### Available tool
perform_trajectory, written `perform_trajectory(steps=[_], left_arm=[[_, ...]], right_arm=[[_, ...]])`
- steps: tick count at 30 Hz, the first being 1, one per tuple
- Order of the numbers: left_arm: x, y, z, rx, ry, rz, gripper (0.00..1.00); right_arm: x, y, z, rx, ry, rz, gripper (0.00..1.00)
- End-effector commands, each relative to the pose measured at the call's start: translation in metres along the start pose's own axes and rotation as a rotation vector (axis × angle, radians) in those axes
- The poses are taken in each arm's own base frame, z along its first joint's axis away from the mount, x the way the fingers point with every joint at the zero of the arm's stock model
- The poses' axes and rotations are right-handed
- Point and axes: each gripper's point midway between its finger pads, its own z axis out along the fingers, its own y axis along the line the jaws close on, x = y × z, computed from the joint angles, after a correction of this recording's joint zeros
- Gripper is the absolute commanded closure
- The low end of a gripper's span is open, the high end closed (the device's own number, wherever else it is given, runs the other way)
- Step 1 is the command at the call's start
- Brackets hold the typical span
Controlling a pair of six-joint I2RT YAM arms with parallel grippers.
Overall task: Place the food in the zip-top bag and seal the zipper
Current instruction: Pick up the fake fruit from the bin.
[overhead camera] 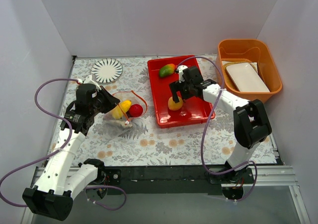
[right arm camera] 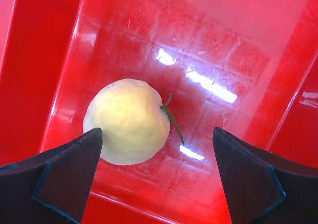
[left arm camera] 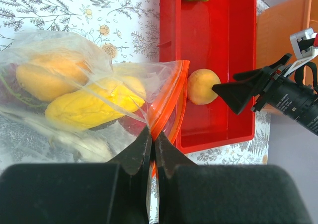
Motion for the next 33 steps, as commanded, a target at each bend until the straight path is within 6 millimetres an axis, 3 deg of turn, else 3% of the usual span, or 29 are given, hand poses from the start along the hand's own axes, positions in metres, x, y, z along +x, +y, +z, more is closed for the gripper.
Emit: perform_trajectory(steps=[1,5,9,15,21,25,28,33], left_arm=[[-0.015,-0.014,-0.007,0.048,-0.051,0.007,1.0],[-0.015,-0.014,-0.007,0.046,-0.049,0.007,1.0],[-0.014,-0.012,-0.006,0.041,-0.046,0.006,1.0],[-0.013,-0.012,-0.006,0.041,-0.041,0.008,1.0],[-0.014,-0.011,-0.006,0.033,-0.042,0.015,1.0],[-0.011,-0.008,-0.006,0.029,-0.042,0.009,1.0],[-0.01,-0.008,-0.005,0.031,-0.037,0.008,1.0],[-0.012,-0.011,-0.003,0.034,-0.036,0.012,1.0]], right_arm=[[-0.001,-0.002,-0.003,0.027,0.012,0.037,0.02],[-0.001,0.006,-0.003,0.021,0.047,0.172,0.02],[-0.002,0.026,-0.004,-0.057,0.041,0.26,0.02],[0.002,0.027,0.011,-0.043,0.071,0.307,0.02],[0.014,0.031,0.022,-0.046,0.13,0.316,0.09],[0.018,0.032,0.021,-0.048,0.137,0.312,0.23],[0.011,0.035,0.015,-0.062,0.114,0.289,0.45],[-0.019,0.05,-0.01,-0.142,0.025,0.227,0.52]])
